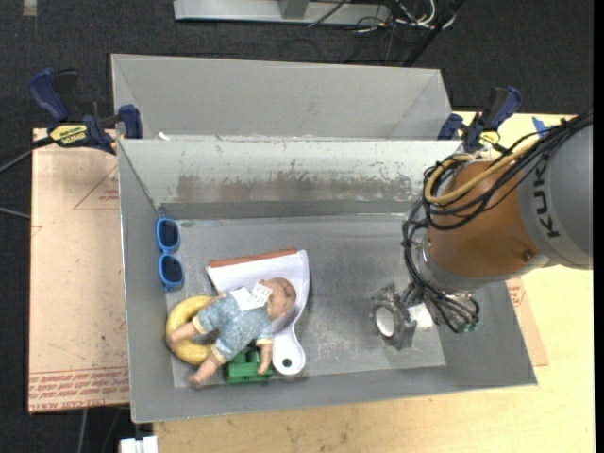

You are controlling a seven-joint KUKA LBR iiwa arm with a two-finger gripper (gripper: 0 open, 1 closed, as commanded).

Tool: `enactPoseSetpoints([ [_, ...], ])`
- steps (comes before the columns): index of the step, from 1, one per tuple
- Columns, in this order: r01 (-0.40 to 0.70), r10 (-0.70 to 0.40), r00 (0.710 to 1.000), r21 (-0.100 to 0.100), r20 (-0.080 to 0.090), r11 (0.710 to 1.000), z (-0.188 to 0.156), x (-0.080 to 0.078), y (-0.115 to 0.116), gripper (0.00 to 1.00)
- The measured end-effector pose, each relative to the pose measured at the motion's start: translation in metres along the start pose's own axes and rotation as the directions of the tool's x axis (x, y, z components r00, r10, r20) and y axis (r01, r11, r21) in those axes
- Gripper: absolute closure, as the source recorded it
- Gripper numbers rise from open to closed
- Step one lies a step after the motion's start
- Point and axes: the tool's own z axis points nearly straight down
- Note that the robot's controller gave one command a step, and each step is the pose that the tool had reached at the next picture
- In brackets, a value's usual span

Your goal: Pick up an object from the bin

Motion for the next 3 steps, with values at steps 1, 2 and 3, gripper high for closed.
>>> enactPoseSetpoints([
  [1,0.000,0.000,1.000,0.000,0.001,1.000,-0.009,0.000,0.000,1.00],
  [2,0.001,-0.001,1.000,-0.002,-0.003,1.000,-0.015,0.000,0.001,1.00],
  [3,0.001,-0.001,1.000,-0.003,-0.007,1.000,-0.032,0.001,0.001,1.00],
])
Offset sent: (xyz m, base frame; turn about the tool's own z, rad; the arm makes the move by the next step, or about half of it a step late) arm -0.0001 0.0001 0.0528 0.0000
